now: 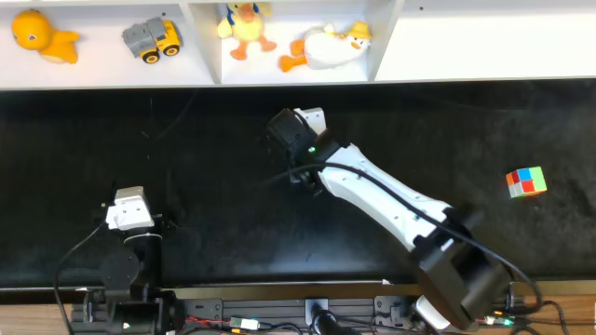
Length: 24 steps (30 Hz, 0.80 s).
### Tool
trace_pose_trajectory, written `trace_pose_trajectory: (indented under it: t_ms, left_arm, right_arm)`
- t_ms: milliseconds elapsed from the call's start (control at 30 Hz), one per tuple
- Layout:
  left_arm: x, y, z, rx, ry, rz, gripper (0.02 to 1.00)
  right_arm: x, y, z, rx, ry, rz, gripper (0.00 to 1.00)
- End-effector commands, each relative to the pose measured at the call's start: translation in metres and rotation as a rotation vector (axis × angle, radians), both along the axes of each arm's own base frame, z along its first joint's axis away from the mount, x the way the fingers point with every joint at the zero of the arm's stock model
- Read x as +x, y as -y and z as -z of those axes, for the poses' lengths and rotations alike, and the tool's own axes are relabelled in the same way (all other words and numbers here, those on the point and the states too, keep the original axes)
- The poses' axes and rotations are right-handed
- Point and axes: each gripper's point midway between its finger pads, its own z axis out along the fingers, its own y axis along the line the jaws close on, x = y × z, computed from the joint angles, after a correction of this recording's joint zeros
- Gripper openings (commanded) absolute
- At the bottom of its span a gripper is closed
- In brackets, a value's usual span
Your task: Store Toys
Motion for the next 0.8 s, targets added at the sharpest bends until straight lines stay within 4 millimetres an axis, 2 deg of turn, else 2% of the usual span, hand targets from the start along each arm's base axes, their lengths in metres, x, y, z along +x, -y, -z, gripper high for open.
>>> trace_pose_trajectory:
  t_ms: [33,467,800]
  left_arm:
    - [0.0,0.0,-0.001,0.02,0.008,-0.001,0.998]
    - [0.0,0.0,-0.001,0.02,0.007,-0.001,0.998]
    - [0.0,0.0,-0.001,0.02,0.008,-0.001,0.998]
  right_arm:
    - [-0.004,0.007,-0.017,0.013,0.045,0.007,0.042]
    - [-0.04,0.049,-0.042,0.085,0.102,0.078,0.045]
    - [-0.055,0.11,-0.051,0.118,0.14,0.226,0.042]
